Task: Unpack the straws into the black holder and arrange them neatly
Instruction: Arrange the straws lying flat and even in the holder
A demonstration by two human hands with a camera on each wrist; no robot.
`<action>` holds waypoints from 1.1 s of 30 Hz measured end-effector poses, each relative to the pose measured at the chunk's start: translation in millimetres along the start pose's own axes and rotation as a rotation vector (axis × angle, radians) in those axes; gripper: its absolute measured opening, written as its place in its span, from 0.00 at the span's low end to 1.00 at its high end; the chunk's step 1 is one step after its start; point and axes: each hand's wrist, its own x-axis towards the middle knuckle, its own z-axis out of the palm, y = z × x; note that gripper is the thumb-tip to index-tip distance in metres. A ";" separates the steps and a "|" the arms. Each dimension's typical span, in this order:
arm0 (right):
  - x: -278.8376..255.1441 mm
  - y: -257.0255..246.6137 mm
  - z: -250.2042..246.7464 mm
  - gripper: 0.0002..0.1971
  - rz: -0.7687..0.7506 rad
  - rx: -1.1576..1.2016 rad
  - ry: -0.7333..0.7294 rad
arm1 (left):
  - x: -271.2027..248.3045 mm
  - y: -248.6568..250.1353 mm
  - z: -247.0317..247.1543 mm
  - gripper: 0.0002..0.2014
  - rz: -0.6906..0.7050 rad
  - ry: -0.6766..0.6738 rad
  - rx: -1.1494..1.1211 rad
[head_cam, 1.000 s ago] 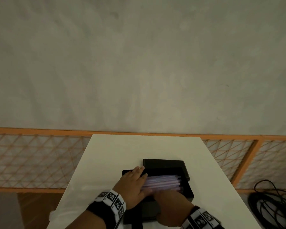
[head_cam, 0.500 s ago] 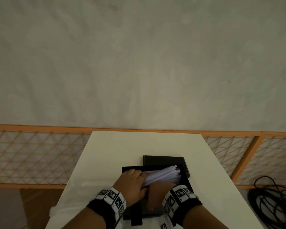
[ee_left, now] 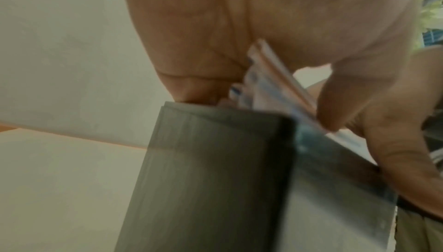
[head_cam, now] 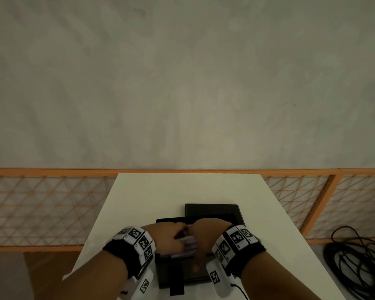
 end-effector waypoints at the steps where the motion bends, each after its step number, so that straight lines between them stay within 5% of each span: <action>1: 0.0 0.0 -0.7 0.35 -0.009 0.007 -0.003 | 0.6 2.3 -0.7 0.26 0.008 -0.002 0.019; 4: -2.4 2.9 4.7 0.30 -0.021 0.065 0.087 | 0.2 5.1 -4.9 0.21 0.033 0.027 0.044; 6: -14.2 11.9 12.3 0.23 0.012 0.209 0.285 | -2.5 1.7 -5.6 0.20 0.043 0.115 0.009; 9: -37.9 48.4 37.8 0.23 0.310 0.548 0.804 | -14.4 -8.7 2.5 0.23 -0.102 0.433 -0.062; 10: -46.4 58.2 48.1 0.21 0.440 0.609 0.856 | -20.0 -10.8 8.4 0.26 -0.195 0.494 -0.103; 14: -50.6 68.6 81.6 0.15 0.537 0.748 0.549 | -26.8 -7.2 37.1 0.35 -0.410 0.259 -0.178; 18: -59.6 58.5 89.3 0.13 0.556 0.701 0.694 | -30.7 -5.2 42.5 0.37 -0.396 0.330 -0.160; 22: -58.1 45.4 102.0 0.18 0.514 0.700 1.033 | -40.5 -1.6 47.2 0.39 -0.379 0.411 -0.132; 26: -58.9 36.6 103.5 0.33 0.529 0.845 0.895 | -38.3 -1.8 48.9 0.38 -0.419 0.418 -0.166; 29: -64.2 32.2 101.8 0.18 0.550 0.895 0.895 | -39.3 -2.0 55.3 0.39 -0.410 0.428 -0.171; 33: -57.8 38.2 104.0 0.19 0.561 0.854 0.833 | -34.7 -0.8 56.1 0.37 -0.432 0.410 -0.189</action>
